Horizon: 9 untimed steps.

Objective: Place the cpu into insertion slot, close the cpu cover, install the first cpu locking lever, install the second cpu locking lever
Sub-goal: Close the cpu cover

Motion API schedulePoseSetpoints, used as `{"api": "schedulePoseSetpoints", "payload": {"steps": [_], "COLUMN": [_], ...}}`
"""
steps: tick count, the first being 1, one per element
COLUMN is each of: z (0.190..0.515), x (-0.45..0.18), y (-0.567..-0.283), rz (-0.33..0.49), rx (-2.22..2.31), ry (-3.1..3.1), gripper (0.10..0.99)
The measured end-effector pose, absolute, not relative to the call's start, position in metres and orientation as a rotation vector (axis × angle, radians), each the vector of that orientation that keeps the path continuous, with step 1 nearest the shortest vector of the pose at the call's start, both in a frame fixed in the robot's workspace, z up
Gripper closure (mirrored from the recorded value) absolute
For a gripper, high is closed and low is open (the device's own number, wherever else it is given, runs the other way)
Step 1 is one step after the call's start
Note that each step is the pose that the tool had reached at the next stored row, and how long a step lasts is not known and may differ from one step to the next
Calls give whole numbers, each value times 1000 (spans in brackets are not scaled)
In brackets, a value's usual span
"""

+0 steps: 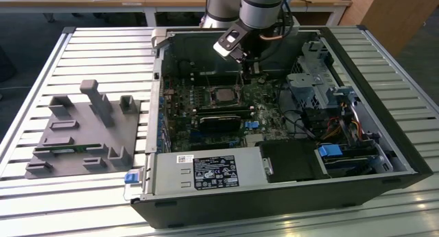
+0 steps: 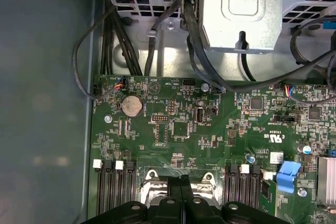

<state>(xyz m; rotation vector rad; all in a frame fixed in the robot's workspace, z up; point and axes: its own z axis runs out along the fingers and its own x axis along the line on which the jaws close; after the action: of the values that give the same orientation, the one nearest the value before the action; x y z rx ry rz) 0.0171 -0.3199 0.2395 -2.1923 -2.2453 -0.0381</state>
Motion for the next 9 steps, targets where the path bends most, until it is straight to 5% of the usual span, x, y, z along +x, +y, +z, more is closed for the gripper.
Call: {"api": "schedulePoseSetpoints", "payload": {"steps": [9], "z": [239], "x": [14], "y": [-320], "rz": [-38], "rx": [-2192], "ry": [-2245], "gripper": [980]}}
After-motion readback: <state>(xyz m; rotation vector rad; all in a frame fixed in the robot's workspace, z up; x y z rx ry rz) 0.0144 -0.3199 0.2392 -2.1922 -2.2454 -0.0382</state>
